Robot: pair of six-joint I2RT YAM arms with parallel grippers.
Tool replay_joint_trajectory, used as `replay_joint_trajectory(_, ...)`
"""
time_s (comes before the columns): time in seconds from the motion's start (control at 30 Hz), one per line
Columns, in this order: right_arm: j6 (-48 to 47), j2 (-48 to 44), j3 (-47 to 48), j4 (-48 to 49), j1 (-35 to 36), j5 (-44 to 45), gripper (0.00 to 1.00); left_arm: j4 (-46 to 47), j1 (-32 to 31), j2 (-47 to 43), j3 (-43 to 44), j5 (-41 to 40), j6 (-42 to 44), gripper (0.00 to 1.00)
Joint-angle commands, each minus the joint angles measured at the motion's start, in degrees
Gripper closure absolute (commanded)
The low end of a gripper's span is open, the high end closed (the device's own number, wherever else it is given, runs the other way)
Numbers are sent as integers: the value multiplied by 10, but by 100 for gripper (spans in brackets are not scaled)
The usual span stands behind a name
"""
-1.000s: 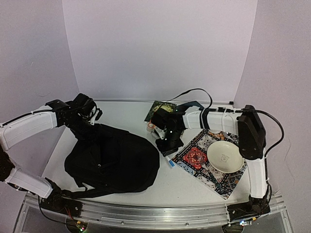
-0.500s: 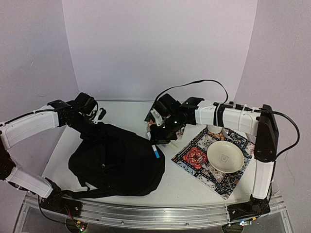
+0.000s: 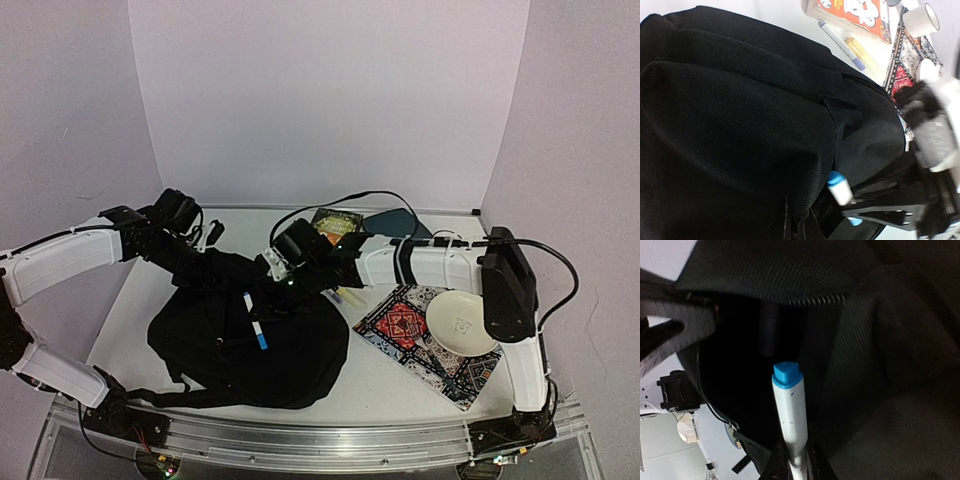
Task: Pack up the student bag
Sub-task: Place the pen in the lower front pocket of the bag.
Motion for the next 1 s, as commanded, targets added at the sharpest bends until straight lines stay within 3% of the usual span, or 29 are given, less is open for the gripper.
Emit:
replay_joint_trajectory(0.0,55,27,37,59,-1,-21,100,70,-6,-15,13,49,-22,100)
replay_joint_trajectory(0.3,149,53,44,171,-2,29,100,86,-19,-29,-16,63,-43,100)
replay_joint_trajectory(0.4,177,51,25,212,-2,51,96,94,-20,-36,-25,64,-52,100)
replay_joint_trajectory(0.6,167,56,27,224,-2,36,70,99,-20,-41,-24,57,-52,100)
replay_joint_trajectory(0.9,67,-10,-28,194,-3,50,56,80,-19,-41,-18,-40,-30,100)
replay_joint_trajectory(0.97,29,-32,-39,175,-3,47,48,66,-18,-39,-16,-69,-24,100)
